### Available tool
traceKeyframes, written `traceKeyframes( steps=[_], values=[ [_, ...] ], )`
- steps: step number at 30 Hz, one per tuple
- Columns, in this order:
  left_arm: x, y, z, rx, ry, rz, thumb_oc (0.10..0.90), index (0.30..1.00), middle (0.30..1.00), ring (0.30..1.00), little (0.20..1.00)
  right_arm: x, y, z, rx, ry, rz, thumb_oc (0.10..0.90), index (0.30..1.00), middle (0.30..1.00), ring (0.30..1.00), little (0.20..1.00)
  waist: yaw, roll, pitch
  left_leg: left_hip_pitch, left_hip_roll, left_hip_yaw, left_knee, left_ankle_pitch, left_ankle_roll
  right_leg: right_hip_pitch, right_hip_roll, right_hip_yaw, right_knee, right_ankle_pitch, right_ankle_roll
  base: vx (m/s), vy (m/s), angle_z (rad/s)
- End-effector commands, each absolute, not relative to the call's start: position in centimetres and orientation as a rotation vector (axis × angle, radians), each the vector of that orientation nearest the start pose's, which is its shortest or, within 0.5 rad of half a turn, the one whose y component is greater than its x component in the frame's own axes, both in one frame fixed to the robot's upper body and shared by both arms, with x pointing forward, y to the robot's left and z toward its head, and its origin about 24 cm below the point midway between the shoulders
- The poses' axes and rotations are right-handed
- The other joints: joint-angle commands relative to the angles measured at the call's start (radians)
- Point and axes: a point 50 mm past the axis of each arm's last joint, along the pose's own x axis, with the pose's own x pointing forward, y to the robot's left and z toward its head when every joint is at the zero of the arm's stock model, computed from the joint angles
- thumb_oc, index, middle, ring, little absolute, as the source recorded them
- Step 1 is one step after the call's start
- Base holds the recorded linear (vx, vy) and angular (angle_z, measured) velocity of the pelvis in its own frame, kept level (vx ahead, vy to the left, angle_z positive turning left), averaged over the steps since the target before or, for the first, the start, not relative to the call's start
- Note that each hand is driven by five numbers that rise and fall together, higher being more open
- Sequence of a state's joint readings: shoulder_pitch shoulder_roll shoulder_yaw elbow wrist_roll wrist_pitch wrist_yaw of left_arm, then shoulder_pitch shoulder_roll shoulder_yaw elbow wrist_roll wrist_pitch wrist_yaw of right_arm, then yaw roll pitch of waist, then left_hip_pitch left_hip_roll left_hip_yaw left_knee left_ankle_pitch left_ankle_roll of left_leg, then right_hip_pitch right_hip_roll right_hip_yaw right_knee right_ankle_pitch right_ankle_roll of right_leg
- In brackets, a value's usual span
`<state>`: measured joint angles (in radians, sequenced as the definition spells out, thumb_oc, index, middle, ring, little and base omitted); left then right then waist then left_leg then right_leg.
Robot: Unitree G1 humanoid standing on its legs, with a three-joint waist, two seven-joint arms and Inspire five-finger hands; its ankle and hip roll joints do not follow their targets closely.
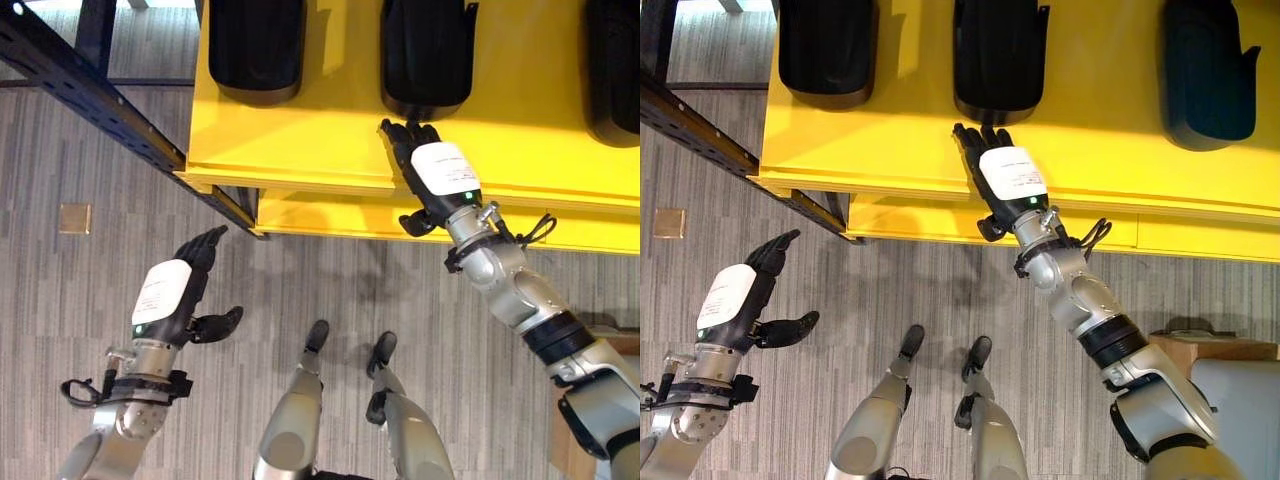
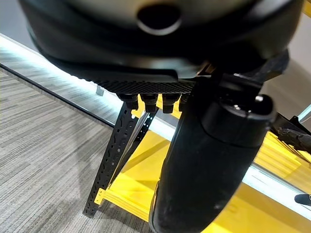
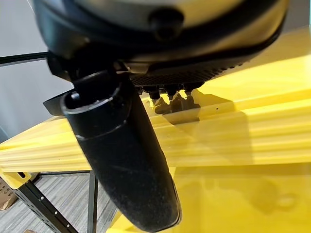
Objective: Move parts from the plastic box to the shelf.
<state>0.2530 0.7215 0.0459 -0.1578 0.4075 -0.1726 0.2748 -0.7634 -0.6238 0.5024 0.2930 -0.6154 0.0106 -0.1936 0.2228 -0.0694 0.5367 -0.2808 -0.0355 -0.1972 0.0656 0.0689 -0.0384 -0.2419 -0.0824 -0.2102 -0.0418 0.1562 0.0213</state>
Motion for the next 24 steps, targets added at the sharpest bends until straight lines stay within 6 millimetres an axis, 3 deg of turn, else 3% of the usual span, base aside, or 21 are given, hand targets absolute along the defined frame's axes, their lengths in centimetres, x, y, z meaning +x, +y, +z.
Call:
traceKeyframes(
  steps=[1, 5, 6, 9, 14, 15, 24],
  values=[
    [19.2, 27.6, 13.0, 1.132, -0.371, 0.223, 0.9, 1.0, 1.0, 1.0, 1.0, 35.8, -12.0, 23.5, -1.325, -0.785, 0.009, 0.9, 1.0, 1.0, 1.0, 1.0, 0.004, -0.035, -0.041, -0.04, -0.071, 0.05, 0.039, -0.066, 0.092, -0.043, -0.057, 0.051, 0.109, -0.095, 0.061, 0.0, 0.0, 0.0],
    [19.3, 27.6, 13.0, 1.132, -0.372, 0.224, 0.9, 1.0, 1.0, 1.0, 1.0, 35.7, -12.0, 23.4, -1.323, -0.783, 0.01, 0.9, 1.0, 1.0, 1.0, 1.0, 0.004, -0.035, -0.04, -0.041, -0.071, 0.049, 0.039, -0.066, 0.092, -0.044, -0.057, 0.051, 0.109, -0.095, 0.061, 0.0, 0.0, 0.0],
    [19.3, 27.6, 12.9, 1.121, -0.366, 0.228, 0.9, 1.0, 1.0, 1.0, 1.0, 35.6, -12.0, 21.9, -1.28, -0.743, 0.039, 0.9, 1.0, 1.0, 1.0, 1.0, -0.006, -0.036, -0.037, -0.04, -0.069, 0.053, 0.041, -0.067, 0.093, -0.045, -0.055, 0.054, 0.114, -0.098, 0.06, 0.0, 0.0, 0.0],
    [19.3, 27.6, 12.8, 1.121, -0.363, 0.229, 0.9, 1.0, 1.0, 1.0, 1.0, 35.4, -12.0, 21.4, -1.272, -0.734, 0.049, 0.9, 1.0, 1.0, 1.0, 1.0, -0.006, -0.038, -0.039, -0.04, -0.07, 0.054, 0.042, -0.068, 0.093, -0.045, -0.054, 0.055, 0.115, -0.099, 0.06, 0.0, 0.0, -0.01],
    [19.4, 27.5, 12.7, 1.11, -0.358, 0.235, 0.9, 1.0, 1.0, 1.0, 1.0, 34.1, -12.0, 18.9, -1.219, -0.694, 0.113, 0.9, 1.0, 1.0, 1.0, 1.0, -0.027, -0.043, -0.041, -0.035, -0.066, 0.058, 0.045, -0.071, 0.092, -0.042, -0.05, 0.061, 0.117, -0.101, 0.058, 0.0, 0.0, 0.0],
    [19.3, 27.4, 12.6, 1.109, -0.355, 0.233, 0.9, 1.0, 1.0, 1.0, 1.0, 33.6, -12.4, 18.0, -1.209, -0.67, 0.136, 0.9, 1.0, 1.0, 1.0, 1.0, -0.036, -0.047, -0.045, -0.033, -0.066, 0.059, 0.047, -0.073, 0.092, -0.039, -0.049, 0.062, 0.119, -0.103, 0.059, 0.0, 0.0, 0.0],
    [19.2, 27.1, 12.4, 1.105, -0.348, 0.216, 0.9, 1.0, 1.0, 1.0, 1.0, 31.6, -14.8, 15.6, -1.181, -0.59, 0.152, 0.9, 1.0, 1.0, 1.0, 1.0, -0.071, -0.051, -0.078, -0.011, -0.062, 0.064, 0.045, -0.079, 0.089, -0.022, -0.043, 0.067, 0.122, -0.109, 0.058, 0.0, -0.005, -0.02]
  ],
)
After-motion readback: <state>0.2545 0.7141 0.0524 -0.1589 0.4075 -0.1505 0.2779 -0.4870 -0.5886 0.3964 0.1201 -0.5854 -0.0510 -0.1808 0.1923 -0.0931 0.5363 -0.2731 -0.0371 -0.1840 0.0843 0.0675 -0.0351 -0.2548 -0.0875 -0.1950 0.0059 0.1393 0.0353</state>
